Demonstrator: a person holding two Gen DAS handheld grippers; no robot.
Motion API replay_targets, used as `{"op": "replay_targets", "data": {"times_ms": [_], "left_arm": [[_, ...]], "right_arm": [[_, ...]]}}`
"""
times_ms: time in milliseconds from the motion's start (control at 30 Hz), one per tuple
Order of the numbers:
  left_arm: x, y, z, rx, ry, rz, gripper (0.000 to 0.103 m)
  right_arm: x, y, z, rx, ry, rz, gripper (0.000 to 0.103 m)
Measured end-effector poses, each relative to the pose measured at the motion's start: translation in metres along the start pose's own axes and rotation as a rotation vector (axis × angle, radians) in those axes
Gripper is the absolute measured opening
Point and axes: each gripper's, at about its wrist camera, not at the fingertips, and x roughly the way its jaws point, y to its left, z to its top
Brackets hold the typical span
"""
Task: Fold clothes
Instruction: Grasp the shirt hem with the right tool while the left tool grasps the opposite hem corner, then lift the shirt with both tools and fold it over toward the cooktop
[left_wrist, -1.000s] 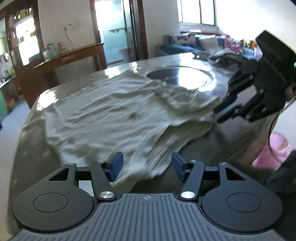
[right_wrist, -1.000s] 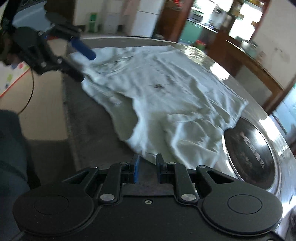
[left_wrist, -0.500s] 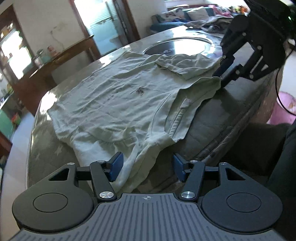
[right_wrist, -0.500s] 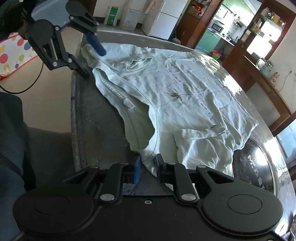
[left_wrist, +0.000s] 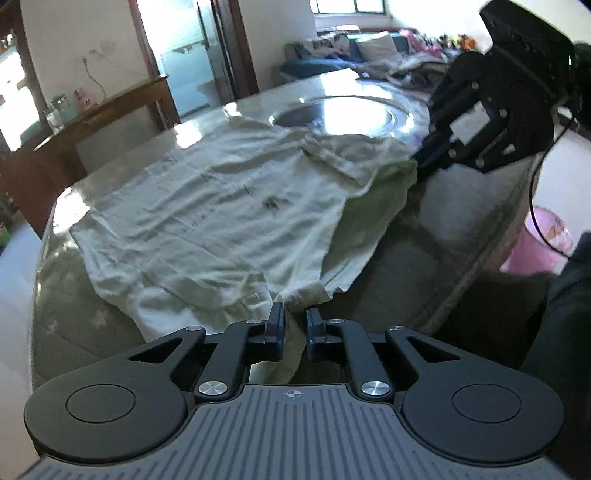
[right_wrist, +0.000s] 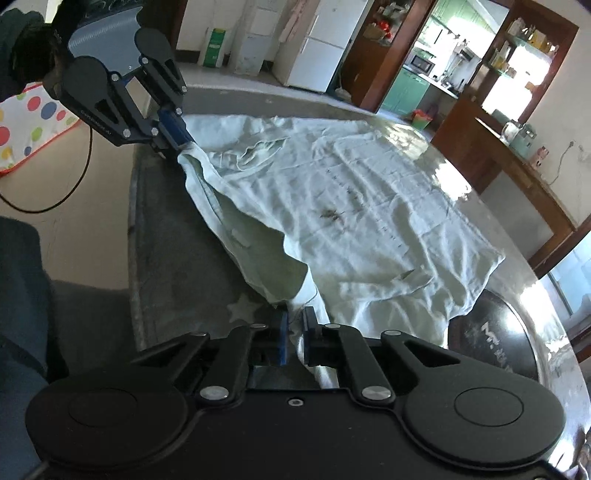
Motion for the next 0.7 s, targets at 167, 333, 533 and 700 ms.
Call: {"op": "replay_targets", "data": {"times_ms": [167, 333, 533, 700], "left_arm": [[0.002, 0.014, 0.008, -0.062, -0.029, 0.033, 0.012], [0.009, 0.025, 0.017, -0.100, -0.047, 0.033, 0.011], [0.014, 0.037, 0.028, -0.114, -0.065, 0.046, 0.008], [0.017, 0.049, 0.033, -0.146, -0.069, 0.057, 0.008]], "right_arm": [[0.002, -0.001, -0.002, 0.023, -0.012, -0.012, 0.009], [-0.001, 0.013, -0.009, 0.017, -0.030, -0.046, 0.013], [-0.002, 0.022, -0.017, -0.022, -0.037, -0.134, 0.031], [0.007, 0.026, -0.022, -0.049, -0.020, -0.172, 0.037]]}}
